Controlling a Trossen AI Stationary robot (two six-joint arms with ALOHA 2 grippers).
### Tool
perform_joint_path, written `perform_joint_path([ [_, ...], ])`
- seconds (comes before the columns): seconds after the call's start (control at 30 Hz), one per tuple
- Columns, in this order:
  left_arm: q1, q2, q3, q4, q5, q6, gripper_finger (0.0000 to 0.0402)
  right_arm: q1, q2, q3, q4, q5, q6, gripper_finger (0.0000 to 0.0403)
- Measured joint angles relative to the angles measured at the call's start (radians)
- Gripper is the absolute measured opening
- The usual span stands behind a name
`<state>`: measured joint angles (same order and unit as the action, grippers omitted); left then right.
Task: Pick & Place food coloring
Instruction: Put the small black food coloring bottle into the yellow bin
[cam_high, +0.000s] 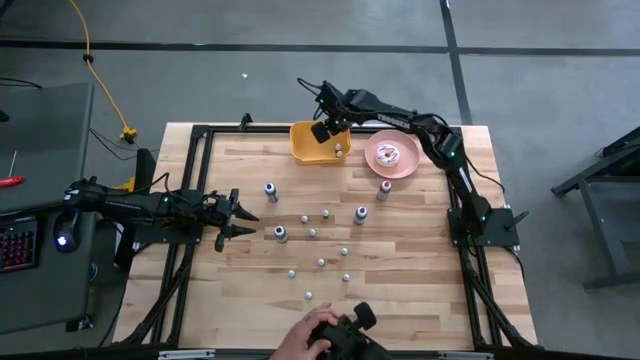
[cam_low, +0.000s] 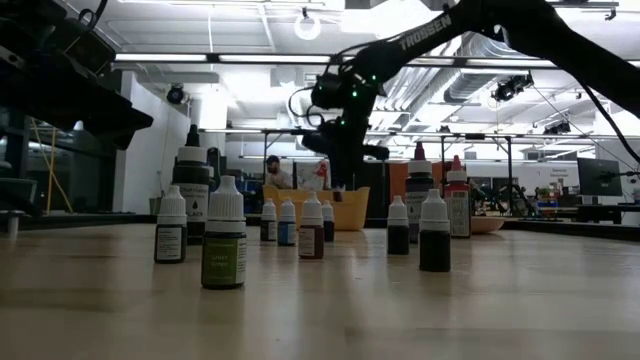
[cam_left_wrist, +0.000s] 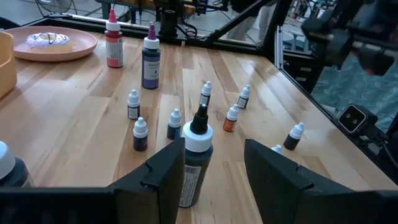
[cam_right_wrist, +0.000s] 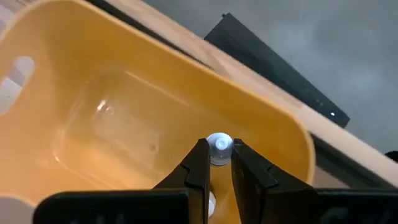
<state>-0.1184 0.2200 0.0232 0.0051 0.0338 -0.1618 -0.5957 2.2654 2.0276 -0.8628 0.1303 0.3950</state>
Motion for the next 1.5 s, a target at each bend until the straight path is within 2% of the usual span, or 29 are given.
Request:
perform_joint_path([
  [0.43, 0.000, 0.000, 0.000, 0.000, 0.000, 0.000, 0.0163, 0.001, 0.000, -0.102, 0.048, 0.005, 0.017, 0.0038],
  [1.03, 0.000, 0.000, 0.000, 0.000, 0.000, 0.000, 0.0163, 0.000, -0.001, -0.102, 0.015, -0.002, 0.006, 0.0045],
  [1.27, 0.000, 0.000, 0.000, 0.000, 0.000, 0.000, 0.0163, 0.000, -0.001, -0.102, 0.000, -0.006, 0.007, 0.0066],
  [1.5, 0.000, 0.000, 0.000, 0.000, 0.000, 0.000, 0.0163, 0.000, -0.001, -0.101, -0.003, -0.024, 0.007, 0.0069],
])
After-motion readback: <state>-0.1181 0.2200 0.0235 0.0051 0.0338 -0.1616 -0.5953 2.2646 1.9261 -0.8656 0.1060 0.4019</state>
